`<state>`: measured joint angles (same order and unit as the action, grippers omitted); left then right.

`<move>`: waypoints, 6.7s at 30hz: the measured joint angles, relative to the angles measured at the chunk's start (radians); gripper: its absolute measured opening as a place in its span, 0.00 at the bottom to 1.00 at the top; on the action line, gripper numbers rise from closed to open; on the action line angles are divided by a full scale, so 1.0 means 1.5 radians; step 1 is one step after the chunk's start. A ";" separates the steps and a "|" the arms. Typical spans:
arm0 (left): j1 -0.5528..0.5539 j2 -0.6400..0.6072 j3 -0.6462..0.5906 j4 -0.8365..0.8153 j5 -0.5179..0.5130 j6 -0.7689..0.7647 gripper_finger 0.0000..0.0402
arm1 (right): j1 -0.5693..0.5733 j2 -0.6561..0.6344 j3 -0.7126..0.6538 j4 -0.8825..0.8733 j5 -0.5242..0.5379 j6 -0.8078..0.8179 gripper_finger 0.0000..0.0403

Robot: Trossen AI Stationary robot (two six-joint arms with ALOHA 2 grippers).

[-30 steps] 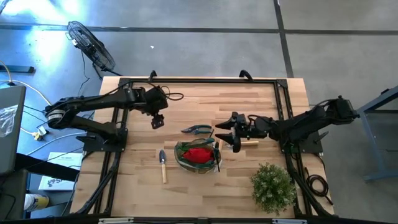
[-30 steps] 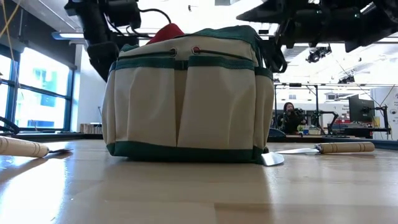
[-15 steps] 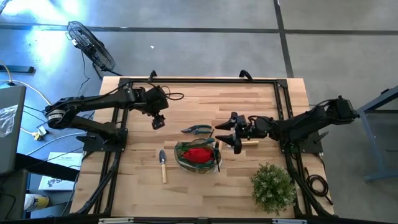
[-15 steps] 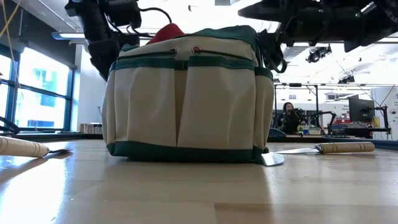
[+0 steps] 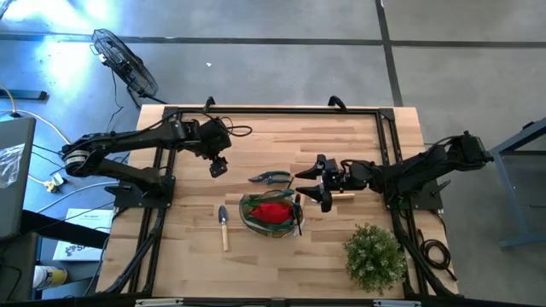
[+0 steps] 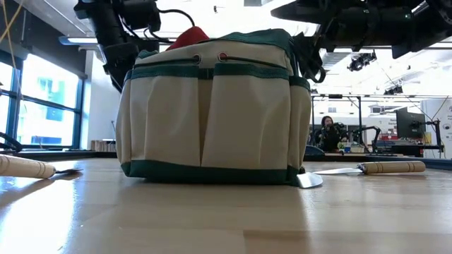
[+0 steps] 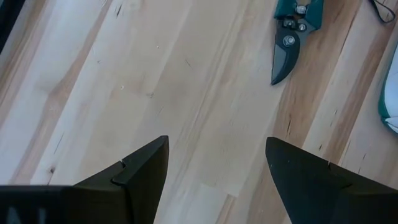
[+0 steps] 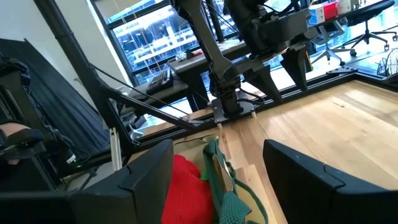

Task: Pick & Place Garden tools in Gardening bag
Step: Put the green shear scissors into the green gardening bag

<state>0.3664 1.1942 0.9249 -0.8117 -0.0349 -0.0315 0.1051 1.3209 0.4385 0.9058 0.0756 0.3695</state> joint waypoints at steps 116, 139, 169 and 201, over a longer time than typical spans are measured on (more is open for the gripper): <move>-0.136 0.296 0.171 0.180 0.092 0.056 0.65 | 0.090 -0.001 0.000 0.086 -0.033 -0.087 0.60; -0.146 0.320 0.178 0.216 0.119 0.057 0.65 | 0.096 -0.001 0.000 0.061 -0.033 -0.087 0.60; -0.166 0.330 0.179 0.302 0.133 0.058 0.65 | 0.096 -0.001 0.000 0.058 -0.033 -0.104 0.60; -0.166 0.341 0.179 0.281 0.118 0.058 0.65 | 0.096 -0.001 0.000 0.048 -0.033 -0.097 0.60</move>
<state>0.1177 1.7057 1.1928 -0.3902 0.1417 0.0558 0.2493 1.3201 0.4385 0.9773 0.0261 0.2246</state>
